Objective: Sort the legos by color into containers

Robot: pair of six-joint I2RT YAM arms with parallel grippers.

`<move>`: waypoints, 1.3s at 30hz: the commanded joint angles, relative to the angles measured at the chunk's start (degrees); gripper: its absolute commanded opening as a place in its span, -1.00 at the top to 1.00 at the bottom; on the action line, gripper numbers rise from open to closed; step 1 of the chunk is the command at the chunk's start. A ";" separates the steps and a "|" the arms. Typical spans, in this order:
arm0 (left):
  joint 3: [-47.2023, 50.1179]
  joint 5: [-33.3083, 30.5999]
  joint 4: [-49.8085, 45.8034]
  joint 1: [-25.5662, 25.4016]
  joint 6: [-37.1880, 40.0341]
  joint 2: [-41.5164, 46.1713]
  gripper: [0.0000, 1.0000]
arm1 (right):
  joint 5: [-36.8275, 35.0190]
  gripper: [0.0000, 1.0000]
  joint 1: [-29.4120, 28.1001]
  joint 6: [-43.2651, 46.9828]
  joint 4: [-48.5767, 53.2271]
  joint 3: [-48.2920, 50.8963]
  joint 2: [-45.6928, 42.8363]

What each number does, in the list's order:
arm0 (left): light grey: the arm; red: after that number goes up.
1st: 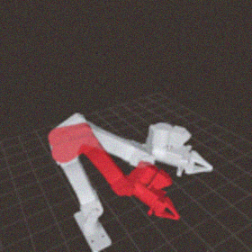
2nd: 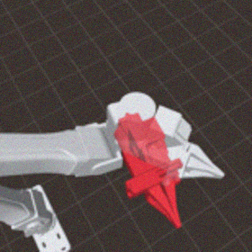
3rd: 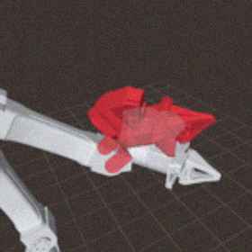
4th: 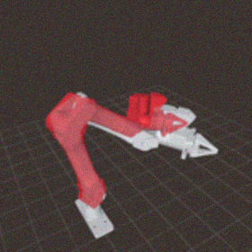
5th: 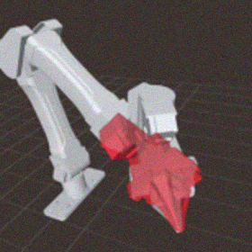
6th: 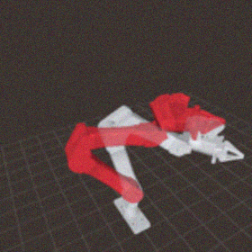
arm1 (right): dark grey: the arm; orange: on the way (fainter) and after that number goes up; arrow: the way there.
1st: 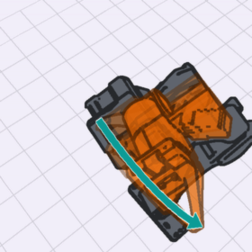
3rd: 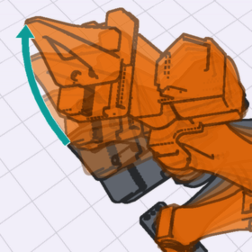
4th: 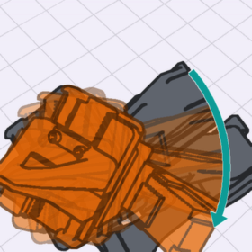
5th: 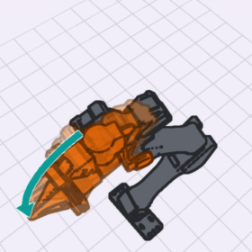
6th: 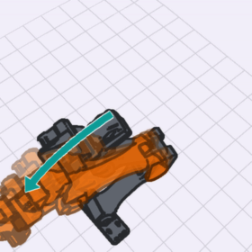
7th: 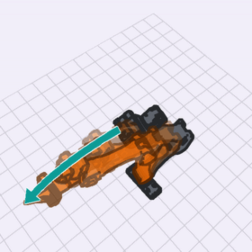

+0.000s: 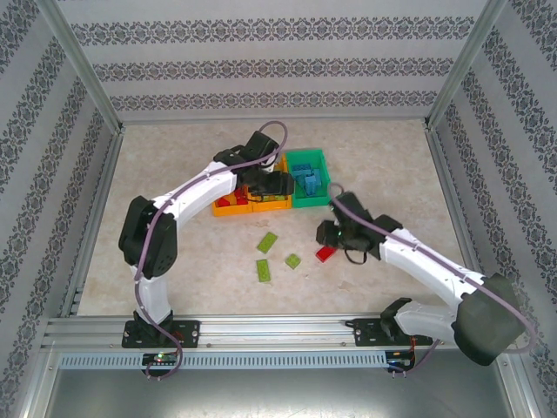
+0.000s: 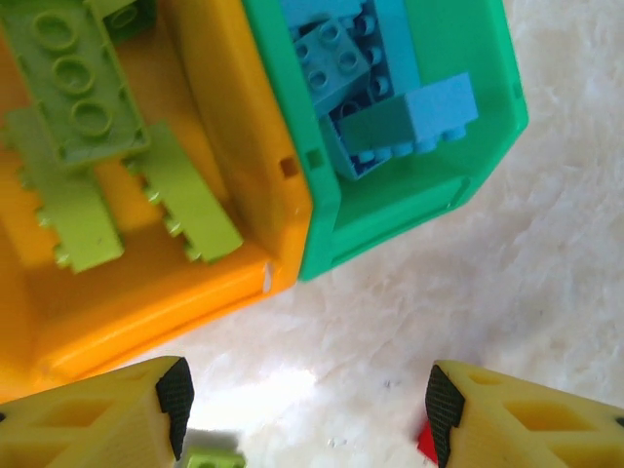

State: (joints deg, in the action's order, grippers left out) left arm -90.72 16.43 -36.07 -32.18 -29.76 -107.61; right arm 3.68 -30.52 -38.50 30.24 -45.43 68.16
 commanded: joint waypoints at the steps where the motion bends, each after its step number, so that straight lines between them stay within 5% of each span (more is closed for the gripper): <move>1: 4.21 -1.15 2.53 -0.25 1.58 3.80 -0.33 | 6.74 0.39 5.27 7.98 -2.57 -7.29 3.88; 11: 14.01 -3.02 2.85 -2.94 1.04 8.90 -0.33 | 15.46 0.46 9.80 15.16 1.06 -30.18 26.88; 17: 18.15 -4.28 3.56 -4.95 -0.42 11.55 -0.34 | 13.58 0.45 10.52 14.03 -0.05 -29.93 29.14; 27: 16.22 -6.70 1.12 -16.25 0.36 5.76 -0.35 | 13.08 0.39 11.60 14.94 1.73 -45.80 42.40; 39: 14.64 -6.47 0.85 -21.89 -1.21 0.40 -0.39 | 14.50 0.21 13.85 14.84 4.56 -53.79 51.78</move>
State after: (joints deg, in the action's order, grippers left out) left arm -73.89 11.22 -33.85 -52.18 -30.65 -105.30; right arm 16.91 -16.95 -24.23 32.88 -96.68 118.83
